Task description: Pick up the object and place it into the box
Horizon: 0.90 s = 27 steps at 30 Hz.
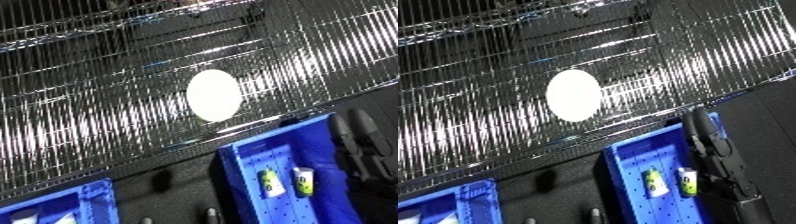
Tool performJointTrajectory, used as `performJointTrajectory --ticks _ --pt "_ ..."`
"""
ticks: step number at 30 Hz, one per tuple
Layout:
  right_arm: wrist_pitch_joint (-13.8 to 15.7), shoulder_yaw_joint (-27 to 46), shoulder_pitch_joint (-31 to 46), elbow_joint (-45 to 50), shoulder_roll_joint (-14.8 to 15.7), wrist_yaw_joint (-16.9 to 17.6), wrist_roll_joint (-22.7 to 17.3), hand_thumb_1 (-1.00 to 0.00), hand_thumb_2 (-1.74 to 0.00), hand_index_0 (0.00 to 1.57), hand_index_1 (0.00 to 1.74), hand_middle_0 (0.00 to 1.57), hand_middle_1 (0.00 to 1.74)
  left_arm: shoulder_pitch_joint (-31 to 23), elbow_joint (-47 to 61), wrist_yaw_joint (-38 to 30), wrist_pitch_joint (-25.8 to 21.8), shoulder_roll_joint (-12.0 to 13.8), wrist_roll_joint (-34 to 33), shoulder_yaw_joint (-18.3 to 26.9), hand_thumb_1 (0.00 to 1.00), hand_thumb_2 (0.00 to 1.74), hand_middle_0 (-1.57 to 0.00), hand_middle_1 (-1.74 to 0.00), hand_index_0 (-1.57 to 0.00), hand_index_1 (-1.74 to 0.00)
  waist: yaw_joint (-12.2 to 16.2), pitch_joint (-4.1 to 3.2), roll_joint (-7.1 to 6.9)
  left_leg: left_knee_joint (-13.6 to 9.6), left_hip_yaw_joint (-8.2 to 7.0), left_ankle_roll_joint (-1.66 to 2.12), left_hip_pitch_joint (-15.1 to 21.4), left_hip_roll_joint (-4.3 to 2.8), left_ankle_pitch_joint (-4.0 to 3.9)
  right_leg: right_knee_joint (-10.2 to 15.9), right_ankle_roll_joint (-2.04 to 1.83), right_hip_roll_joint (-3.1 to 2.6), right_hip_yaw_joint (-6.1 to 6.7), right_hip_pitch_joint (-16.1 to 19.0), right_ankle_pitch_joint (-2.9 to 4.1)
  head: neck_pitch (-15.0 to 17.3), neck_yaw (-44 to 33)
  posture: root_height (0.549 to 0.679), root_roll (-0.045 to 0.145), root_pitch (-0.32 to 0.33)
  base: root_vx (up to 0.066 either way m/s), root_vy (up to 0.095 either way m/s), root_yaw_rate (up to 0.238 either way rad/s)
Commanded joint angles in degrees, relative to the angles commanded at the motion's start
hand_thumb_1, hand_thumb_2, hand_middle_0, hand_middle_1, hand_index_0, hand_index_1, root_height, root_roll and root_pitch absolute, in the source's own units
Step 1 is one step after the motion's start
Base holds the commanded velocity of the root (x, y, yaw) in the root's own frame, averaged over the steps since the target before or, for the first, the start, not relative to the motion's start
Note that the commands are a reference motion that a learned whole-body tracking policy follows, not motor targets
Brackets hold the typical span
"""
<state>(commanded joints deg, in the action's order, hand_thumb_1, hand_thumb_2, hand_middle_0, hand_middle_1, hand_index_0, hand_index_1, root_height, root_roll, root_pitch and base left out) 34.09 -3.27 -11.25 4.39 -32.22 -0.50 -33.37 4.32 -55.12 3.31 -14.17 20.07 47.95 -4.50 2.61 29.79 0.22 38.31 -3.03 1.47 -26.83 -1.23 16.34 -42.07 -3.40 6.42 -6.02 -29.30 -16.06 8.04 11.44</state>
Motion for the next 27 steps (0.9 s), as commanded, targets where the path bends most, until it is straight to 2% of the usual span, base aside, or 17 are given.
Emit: performJointTrajectory --ticks 6,13,20,27 --pt "-4.05 -2.12 -6.86 -0.71 -2.84 3.24 4.07 0.00 0.00 0.00 0.00 0.00 0.00 0.65 -0.15 0.40 0.45 0.61 -0.67 -0.99 0.00 0.00 0.00 0.00 0.00 0.00 -1.43 0.00 0.42 1.00 0.16 0.06 -0.58 0.14 0.19 -0.46 0.41 0.48 -0.48 -0.07 -0.14 0.15 3.11 0.639 0.054 0.070 0.019 -0.026 0.047" --pt "-8.06 -5.90 -15.86 -7.80 -4.71 5.22 4.94 0.00 0.00 0.00 0.00 0.00 0.00 1.07 0.34 0.01 1.66 1.07 -0.44 -2.61 0.00 0.00 0.00 0.00 0.00 0.00 -3.85 0.00 1.39 1.72 0.77 0.03 -1.09 0.88 0.15 -1.20 0.94 1.24 -1.32 -0.18 -0.36 0.90 7.36 0.638 0.060 0.065 0.017 -0.021 0.084" --pt "-12.25 -9.95 -23.99 -15.99 -6.43 5.85 3.13 0.00 0.00 0.00 0.00 0.00 0.00 1.27 0.52 -0.21 2.65 1.43 -0.64 -4.39 0.00 0.00 0.00 0.00 0.00 0.00 -5.54 0.00 2.62 2.34 0.96 0.04 -2.10 1.62 0.09 -2.17 1.51 1.97 -1.72 -1.10 -0.62 1.43 11.07 0.636 0.067 0.067 0.018 0.006 0.072" --pt "-13.28 -13.03 -30.20 -23.55 -7.43 5.36 0.57 0.00 0.00 0.00 0.00 0.00 0.00 1.88 1.13 -0.14 3.09 1.78 -0.65 -6.00 0.00 0.00 0.00 0.00 0.00 0.00 -6.46 0.00 3.72 2.99 0.96 -0.15 -3.36 2.21 0.13 -3.30 1.86 2.41 -1.85 -2.64 -0.75 0.91 13.95 0.633 0.071 0.074 0.015 0.010 0.050"
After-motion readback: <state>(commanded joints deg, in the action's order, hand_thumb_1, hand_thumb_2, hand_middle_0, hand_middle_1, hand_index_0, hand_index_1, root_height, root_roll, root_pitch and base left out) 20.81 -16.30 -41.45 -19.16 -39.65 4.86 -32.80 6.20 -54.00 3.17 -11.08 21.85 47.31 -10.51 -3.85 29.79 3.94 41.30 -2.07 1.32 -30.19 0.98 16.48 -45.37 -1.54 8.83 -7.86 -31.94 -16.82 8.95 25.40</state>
